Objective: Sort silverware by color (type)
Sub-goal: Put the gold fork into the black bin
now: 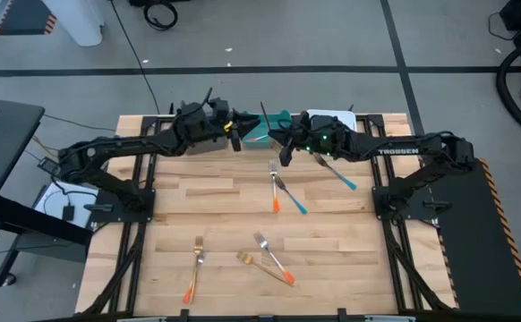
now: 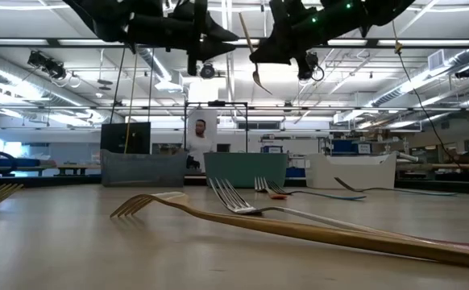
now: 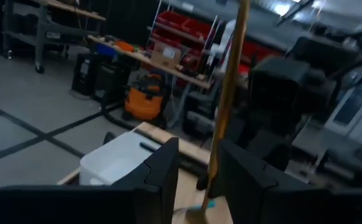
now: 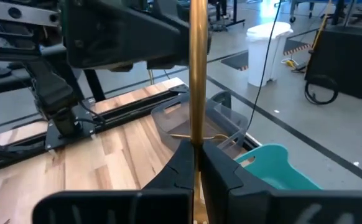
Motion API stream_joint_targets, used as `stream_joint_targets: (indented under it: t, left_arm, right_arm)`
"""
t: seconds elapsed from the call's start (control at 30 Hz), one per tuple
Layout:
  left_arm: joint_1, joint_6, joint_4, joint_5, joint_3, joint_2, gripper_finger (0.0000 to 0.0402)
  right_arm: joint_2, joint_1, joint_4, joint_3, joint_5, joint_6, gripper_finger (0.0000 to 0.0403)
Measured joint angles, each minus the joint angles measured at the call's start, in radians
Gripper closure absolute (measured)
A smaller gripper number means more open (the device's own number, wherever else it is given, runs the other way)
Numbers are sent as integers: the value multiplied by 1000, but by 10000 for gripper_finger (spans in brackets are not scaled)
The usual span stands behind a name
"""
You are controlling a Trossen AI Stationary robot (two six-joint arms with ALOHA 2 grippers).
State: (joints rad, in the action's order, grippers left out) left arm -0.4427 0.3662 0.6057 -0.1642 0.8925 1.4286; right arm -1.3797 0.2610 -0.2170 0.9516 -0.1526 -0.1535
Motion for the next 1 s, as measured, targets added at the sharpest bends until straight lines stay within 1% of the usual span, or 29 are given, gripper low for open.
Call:
stream_joint_targets:
  t: [0.13,0.3,0.5,0.67,0.8,1.0]
  left_arm:
    - [0,31,88,-18,0,42,276]
    - [-8,35,120,-94,0,71,276]
    - [-35,65,125,-65,0,97,276]
    - [-62,99,122,-63,0,107,276]
    - [-71,98,125,-63,0,107,276]
    - [-71,96,142,-55,0,107,276]
  right_arm:
    - [-14,19,9,0,20,0,389]
    - [-34,31,1,1,29,0,389]
    - [-53,36,6,1,68,-12,389]
    - [-59,40,12,0,66,-28,389]
    - [-59,51,9,0,76,-28,390]
    - [-100,60,-5,3,131,-51,390]
